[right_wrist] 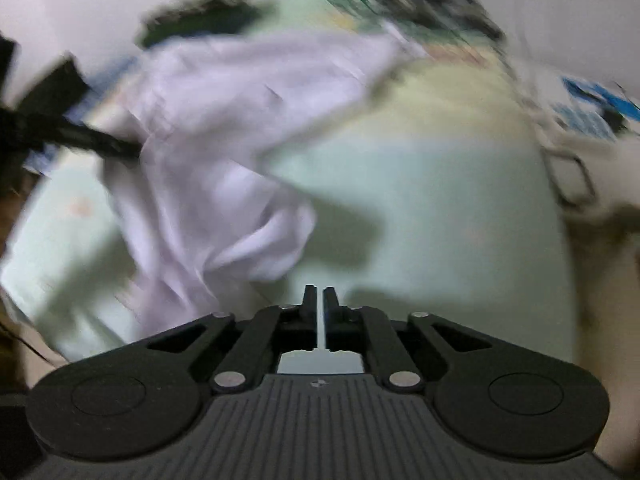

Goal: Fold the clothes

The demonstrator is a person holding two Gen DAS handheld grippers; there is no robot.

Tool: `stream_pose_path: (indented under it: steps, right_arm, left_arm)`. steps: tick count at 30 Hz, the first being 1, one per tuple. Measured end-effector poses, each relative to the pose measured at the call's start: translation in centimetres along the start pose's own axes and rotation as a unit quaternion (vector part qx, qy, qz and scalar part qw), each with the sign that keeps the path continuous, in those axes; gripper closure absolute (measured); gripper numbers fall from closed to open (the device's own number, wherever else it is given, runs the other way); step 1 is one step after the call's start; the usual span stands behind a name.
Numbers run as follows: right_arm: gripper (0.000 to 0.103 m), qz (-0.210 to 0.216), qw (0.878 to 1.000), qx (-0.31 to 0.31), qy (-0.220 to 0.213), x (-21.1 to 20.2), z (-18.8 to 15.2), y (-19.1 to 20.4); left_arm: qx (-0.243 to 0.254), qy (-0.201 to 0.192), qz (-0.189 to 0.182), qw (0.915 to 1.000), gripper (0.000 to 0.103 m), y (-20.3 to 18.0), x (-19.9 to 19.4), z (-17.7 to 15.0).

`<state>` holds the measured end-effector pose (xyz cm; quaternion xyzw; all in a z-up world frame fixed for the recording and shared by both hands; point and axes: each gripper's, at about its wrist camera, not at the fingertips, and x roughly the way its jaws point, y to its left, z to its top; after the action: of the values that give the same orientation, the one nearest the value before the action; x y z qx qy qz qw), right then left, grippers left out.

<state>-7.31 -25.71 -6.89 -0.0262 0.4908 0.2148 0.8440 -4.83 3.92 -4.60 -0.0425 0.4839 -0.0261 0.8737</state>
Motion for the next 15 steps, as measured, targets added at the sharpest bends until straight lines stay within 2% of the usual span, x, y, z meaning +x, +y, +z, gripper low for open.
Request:
stream_pose_path:
  steps: [1, 3, 4, 5, 6, 7, 8, 10, 11, 15]
  right_arm:
    - [0.09, -0.018, 1.0, 0.006, 0.012, 0.1, -0.4, -0.5]
    - [0.089, -0.025, 0.999, 0.023, -0.006, -0.9, -0.5, -1.0]
    - [0.085, -0.017, 0.999, 0.022, -0.025, -1.6, -0.4, -0.5]
    - [0.076, -0.008, 0.999, 0.02, -0.044, -2.3, -0.2, 0.1]
    - [0.068, 0.01, 0.998, 0.006, -0.063, -2.9, 0.1, 0.9]
    - [0.055, 0.024, 0.996, -0.023, -0.078, -3.1, 0.4, 2.2]
    - [0.051, 0.038, 0.994, -0.052, -0.093, -3.3, 0.8, 3.6]
    - [0.041, 0.023, 0.984, -0.14, -0.105, -2.2, 0.7, 6.3]
    - [0.041, 0.015, 0.977, -0.184, -0.11, -1.6, 0.7, 7.7]
    - [0.041, -0.025, 0.964, -0.241, -0.107, -0.1, 0.8, 7.5]
  left_arm:
    - [0.001, 0.002, -0.002, 1.0, 0.088, 0.1, -0.1, -0.2]
    - [0.003, 0.005, -0.007, 1.0, 0.087, 0.2, -0.4, -0.7]
    - [0.004, 0.007, -0.009, 0.9999, 0.084, 0.3, -0.5, -0.9]
    - [0.005, 0.009, -0.011, 0.9999, 0.072, 0.4, -0.6, -1.2]
    - [0.006, 0.01, -0.014, 0.9998, 0.065, 0.4, -0.8, -1.4]
    - [0.007, 0.012, -0.016, 0.9998, 0.055, 0.5, -0.9, -1.6]
    - [0.008, 0.014, -0.018, 0.9997, 0.053, 0.6, -1.0, -1.9]
    - [0.01, 0.017, -0.023, 0.9995, 0.052, 0.7, -1.3, -2.3]
    - [0.009, 0.021, -0.029, 0.9993, 0.051, 0.8, -1.6, -2.8]
    - [0.012, 0.048, -0.071, 0.9963, 0.044, 0.4, -2.8, -5.2]
